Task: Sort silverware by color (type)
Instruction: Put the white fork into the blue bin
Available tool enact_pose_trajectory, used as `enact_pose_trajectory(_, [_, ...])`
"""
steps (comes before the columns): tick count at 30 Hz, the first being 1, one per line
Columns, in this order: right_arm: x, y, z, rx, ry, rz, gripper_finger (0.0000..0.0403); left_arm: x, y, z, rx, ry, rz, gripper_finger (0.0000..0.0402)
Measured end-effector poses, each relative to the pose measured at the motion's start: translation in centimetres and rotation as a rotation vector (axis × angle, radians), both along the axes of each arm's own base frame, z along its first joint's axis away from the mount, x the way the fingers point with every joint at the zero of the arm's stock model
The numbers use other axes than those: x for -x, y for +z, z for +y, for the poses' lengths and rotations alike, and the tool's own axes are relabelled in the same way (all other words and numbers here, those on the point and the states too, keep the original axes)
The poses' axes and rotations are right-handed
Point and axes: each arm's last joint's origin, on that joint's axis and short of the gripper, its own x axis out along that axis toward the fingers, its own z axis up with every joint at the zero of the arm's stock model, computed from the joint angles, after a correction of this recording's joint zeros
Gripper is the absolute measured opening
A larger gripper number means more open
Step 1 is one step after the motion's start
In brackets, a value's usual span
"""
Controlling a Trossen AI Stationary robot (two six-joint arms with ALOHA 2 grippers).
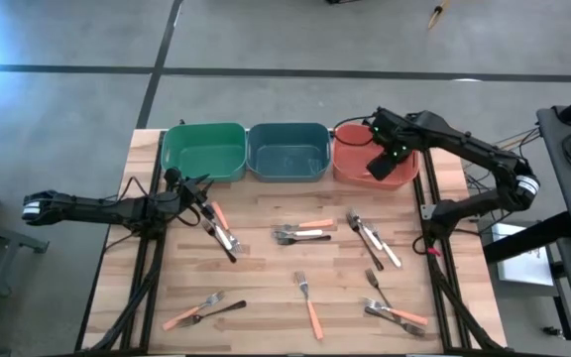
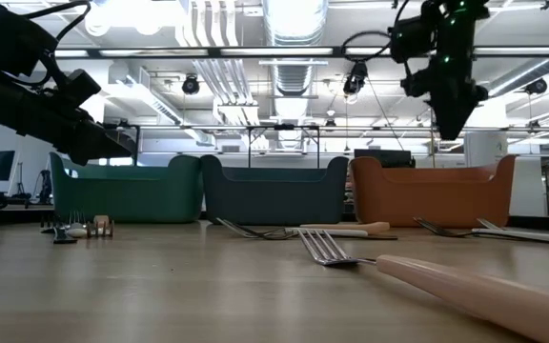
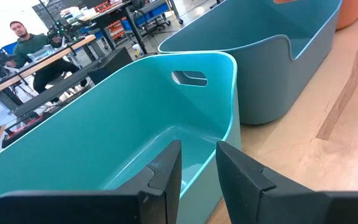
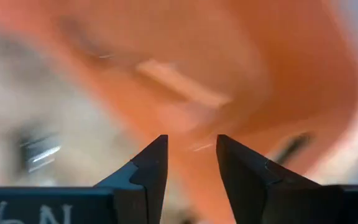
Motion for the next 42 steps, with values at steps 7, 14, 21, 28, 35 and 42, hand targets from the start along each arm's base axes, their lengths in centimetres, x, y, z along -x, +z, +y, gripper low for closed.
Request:
enact_pose_trajectory(7, [-0.2,0.0,3.6,-0.277,0.041,-0.191,0.0123,0.0,0.0,0.0,0.0,0.0,0.0,0.0084])
enact_pose_trajectory(14, [-0.3,-2.6,7.0,-0.351,0.057,-0.092,0.0112,0.0,0.0,0.0,0.0,0.0,0.0,0.0084])
enact_pose_trajectory(21, [0.0,-5.9,10.3,-0.406,0.119,0.055,0.0113,0.0,0.0,0.0,0.0,0.0,0.0,0.0084])
enact_pose_trajectory(28, [0.4,-8.1,13.6,-0.417,0.018,0.157,0.0107,0.0,0.0,0.0,0.0,0.0,0.0,0.0084])
enact_pose_trajectory(35, [-0.4,-8.6,16.1,-0.394,-0.041,0.082,0.0098,0.0,0.0,0.0,0.0,0.0,0.0,0.0084])
enact_pose_trajectory(42, [-0.4,-8.6,17.6,-0.361,-0.156,0.073,0.0099,0.0,0.0,0.0,0.0,0.0,0.0,0.0084])
